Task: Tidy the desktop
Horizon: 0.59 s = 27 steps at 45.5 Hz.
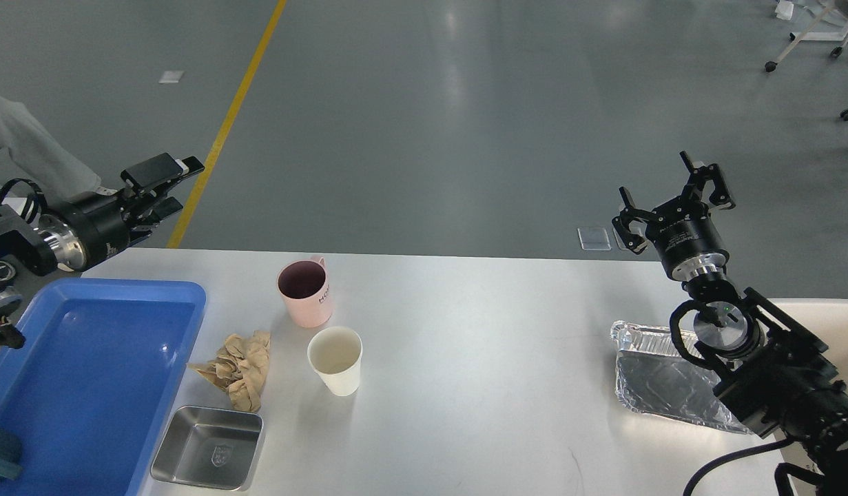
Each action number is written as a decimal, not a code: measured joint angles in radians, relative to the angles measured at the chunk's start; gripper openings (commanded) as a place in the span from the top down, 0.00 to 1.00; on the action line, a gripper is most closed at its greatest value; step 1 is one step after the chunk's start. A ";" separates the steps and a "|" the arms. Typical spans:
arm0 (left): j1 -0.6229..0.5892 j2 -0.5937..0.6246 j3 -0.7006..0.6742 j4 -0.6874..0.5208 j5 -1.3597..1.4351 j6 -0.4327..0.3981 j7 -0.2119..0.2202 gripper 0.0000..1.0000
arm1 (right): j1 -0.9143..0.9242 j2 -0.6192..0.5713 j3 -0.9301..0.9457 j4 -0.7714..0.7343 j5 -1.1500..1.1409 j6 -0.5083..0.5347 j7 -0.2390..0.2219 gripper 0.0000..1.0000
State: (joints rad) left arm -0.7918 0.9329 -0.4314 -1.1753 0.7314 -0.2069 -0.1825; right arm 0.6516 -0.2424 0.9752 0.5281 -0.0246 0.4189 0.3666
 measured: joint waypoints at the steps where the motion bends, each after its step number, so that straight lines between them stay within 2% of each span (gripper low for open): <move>1: 0.001 0.019 0.000 -0.009 0.001 -0.010 0.005 0.06 | 0.000 0.000 -0.004 0.000 0.000 0.000 0.000 0.00; 11: 0.005 0.211 0.000 -0.160 0.032 -0.052 0.036 0.09 | 0.006 0.008 -0.015 0.000 0.000 -0.003 0.000 0.00; 16: 0.006 0.282 0.001 -0.242 0.089 -0.060 0.067 0.09 | 0.008 0.009 -0.016 0.000 0.000 -0.004 0.000 0.00; 21: 0.009 0.333 0.002 -0.282 0.165 -0.065 0.103 0.09 | 0.008 0.009 -0.018 0.000 0.000 -0.004 0.000 0.00; 27: 0.011 0.383 0.002 -0.308 0.228 -0.083 0.115 0.09 | 0.008 0.009 -0.018 0.001 -0.003 -0.004 -0.001 0.00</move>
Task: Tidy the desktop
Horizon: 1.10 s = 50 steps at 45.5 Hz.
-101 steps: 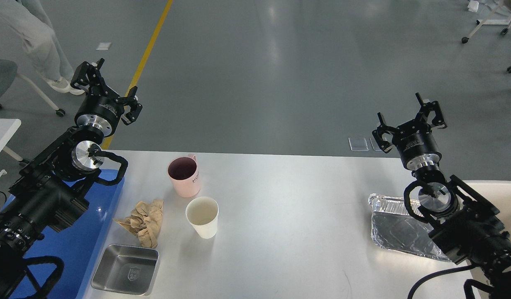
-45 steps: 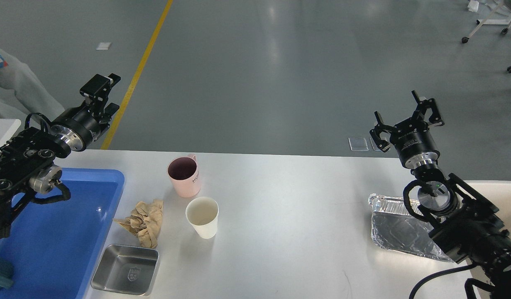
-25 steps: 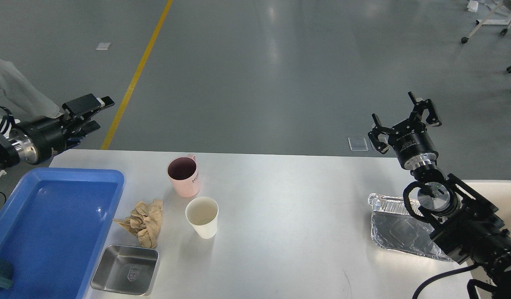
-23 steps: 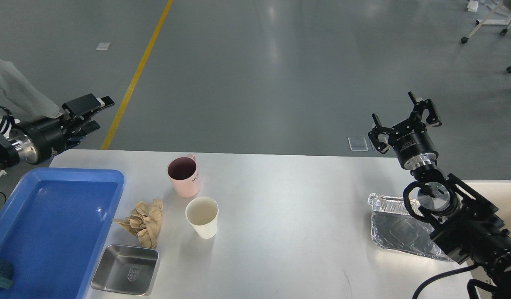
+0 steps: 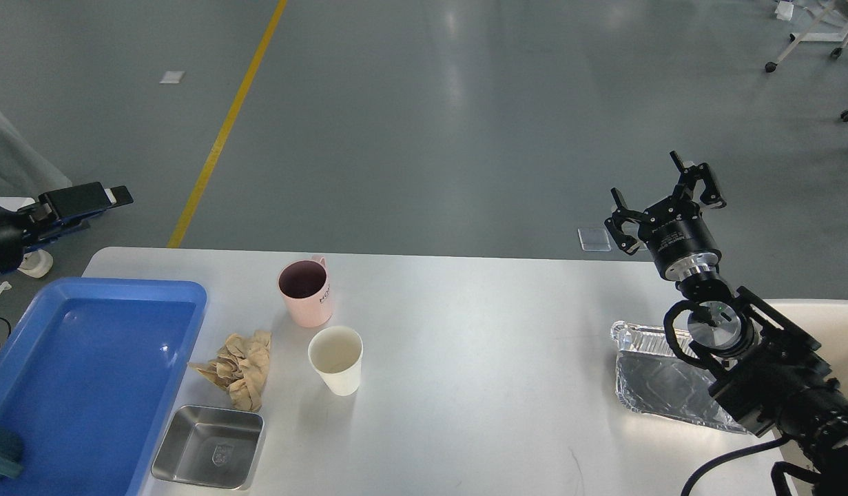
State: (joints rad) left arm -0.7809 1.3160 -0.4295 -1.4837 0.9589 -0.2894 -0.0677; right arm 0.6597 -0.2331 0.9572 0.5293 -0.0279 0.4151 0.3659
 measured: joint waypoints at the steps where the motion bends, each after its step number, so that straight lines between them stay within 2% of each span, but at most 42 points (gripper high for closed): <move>1: 0.000 0.011 0.000 -0.008 0.013 -0.004 0.000 0.09 | 0.000 0.000 0.000 0.000 -0.003 0.000 0.000 0.00; 11: 0.000 0.077 -0.001 -0.085 0.181 -0.021 -0.008 0.08 | 0.000 0.001 0.000 0.007 -0.025 0.001 0.000 0.00; 20: -0.007 0.111 -0.003 -0.106 0.257 -0.022 -0.020 0.08 | -0.002 0.002 0.000 0.013 -0.027 0.001 0.001 0.00; 32: -0.012 0.095 -0.005 -0.100 0.268 -0.020 -0.023 0.06 | -0.006 0.002 -0.006 0.018 -0.027 0.001 0.001 0.00; 38: -0.002 0.006 -0.004 -0.055 0.270 -0.012 -0.022 0.06 | -0.005 0.003 -0.030 0.019 -0.027 0.001 0.001 0.00; 44: 0.002 -0.130 0.002 0.051 0.273 -0.007 -0.016 0.06 | -0.003 0.002 -0.035 0.024 -0.028 0.001 0.001 0.00; 50: -0.008 -0.266 0.072 0.150 0.274 0.032 0.000 0.07 | -0.003 0.001 -0.037 0.025 -0.028 0.001 0.001 0.00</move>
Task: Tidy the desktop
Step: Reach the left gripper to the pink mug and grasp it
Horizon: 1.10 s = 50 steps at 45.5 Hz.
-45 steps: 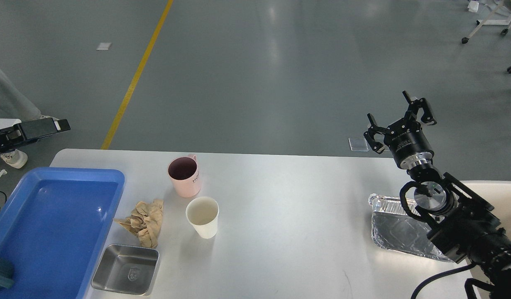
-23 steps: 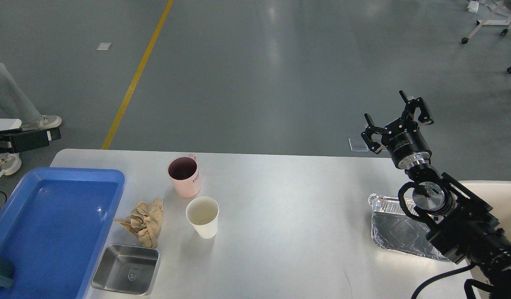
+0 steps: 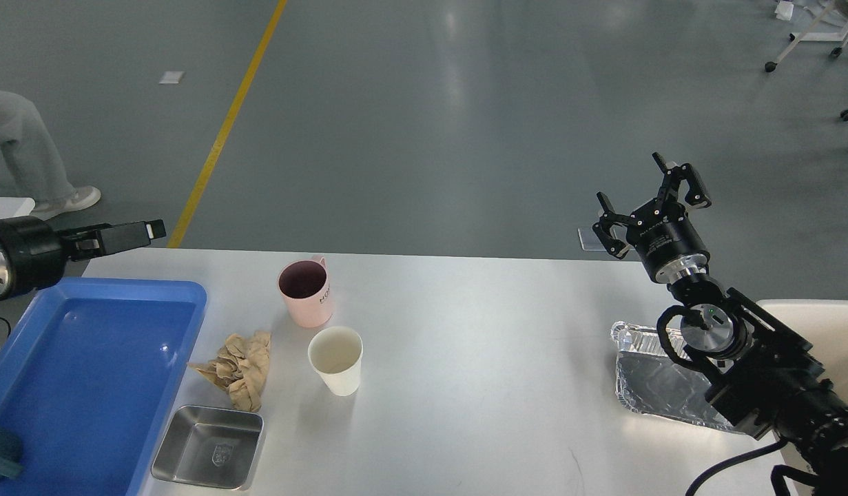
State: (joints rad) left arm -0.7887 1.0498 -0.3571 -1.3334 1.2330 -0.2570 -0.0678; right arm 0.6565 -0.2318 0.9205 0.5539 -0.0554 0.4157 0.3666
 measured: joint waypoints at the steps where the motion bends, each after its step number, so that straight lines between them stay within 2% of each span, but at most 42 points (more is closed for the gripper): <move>1: -0.003 -0.016 0.013 0.014 0.000 0.013 0.003 0.08 | 0.000 0.000 0.000 0.000 0.000 0.000 0.000 0.00; 11: -0.041 -0.206 0.129 0.174 0.000 0.089 0.033 0.16 | -0.001 -0.004 -0.002 0.000 0.000 -0.001 0.000 0.00; 19: -0.066 -0.357 0.196 0.317 0.000 0.149 0.034 0.16 | -0.003 -0.004 -0.004 0.000 0.000 -0.002 0.000 0.00; 26: -0.092 -0.458 0.245 0.394 0.000 0.187 0.034 0.16 | -0.005 -0.005 -0.005 0.002 0.000 -0.001 0.000 0.00; 30: -0.100 -0.498 0.260 0.425 -0.001 0.199 0.034 0.18 | -0.006 -0.008 -0.005 0.002 0.000 0.000 0.000 0.00; 41: -0.103 -0.565 0.286 0.488 -0.002 0.204 0.033 0.34 | -0.014 -0.012 -0.005 0.002 0.000 0.000 0.000 0.00; 50: -0.104 -0.590 0.318 0.533 -0.002 0.204 0.033 0.39 | -0.016 -0.021 -0.005 0.001 0.000 0.001 0.000 0.00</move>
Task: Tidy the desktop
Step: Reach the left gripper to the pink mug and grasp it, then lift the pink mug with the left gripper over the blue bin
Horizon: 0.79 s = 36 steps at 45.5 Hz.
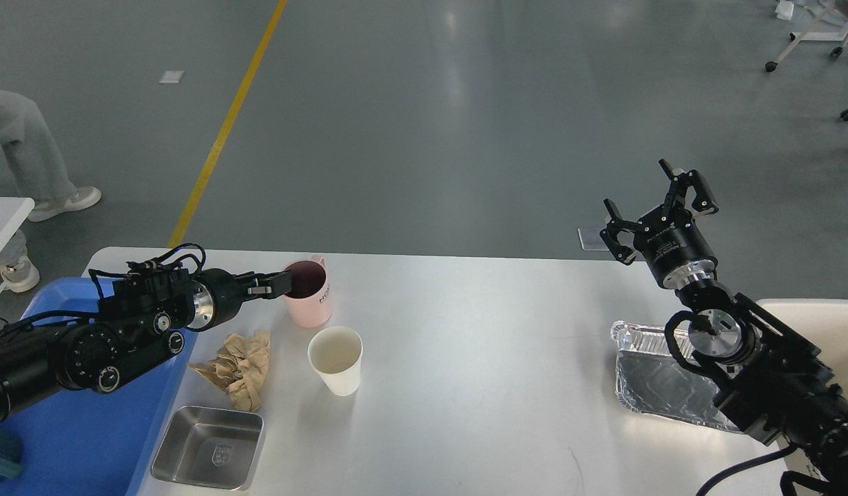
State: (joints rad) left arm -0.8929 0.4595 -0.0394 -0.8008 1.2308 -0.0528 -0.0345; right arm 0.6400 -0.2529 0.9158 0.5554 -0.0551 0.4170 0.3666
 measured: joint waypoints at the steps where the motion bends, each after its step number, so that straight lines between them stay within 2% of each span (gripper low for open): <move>1: 0.000 -0.004 0.001 0.005 -0.001 0.000 0.000 0.39 | 0.000 0.000 0.000 0.000 0.000 0.000 0.000 0.00; 6: 0.000 -0.029 0.005 0.028 -0.008 0.000 0.000 0.41 | -0.001 -0.006 0.000 -0.001 0.000 0.000 0.000 0.00; 14: 0.003 -0.069 0.008 0.075 -0.015 -0.003 -0.001 0.51 | -0.003 -0.015 0.000 -0.001 0.000 0.000 0.000 0.00; 21: 0.009 -0.097 0.012 0.104 -0.016 -0.009 0.000 0.69 | -0.004 -0.024 0.000 0.000 0.000 0.000 0.000 0.00; 36: 0.013 -0.107 0.061 0.130 -0.021 -0.019 -0.002 1.00 | -0.010 -0.031 0.000 -0.001 0.000 0.002 0.000 0.00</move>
State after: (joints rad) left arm -0.8795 0.3521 0.0212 -0.6708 1.2103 -0.0716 -0.0365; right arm 0.6295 -0.2835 0.9158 0.5542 -0.0552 0.4189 0.3666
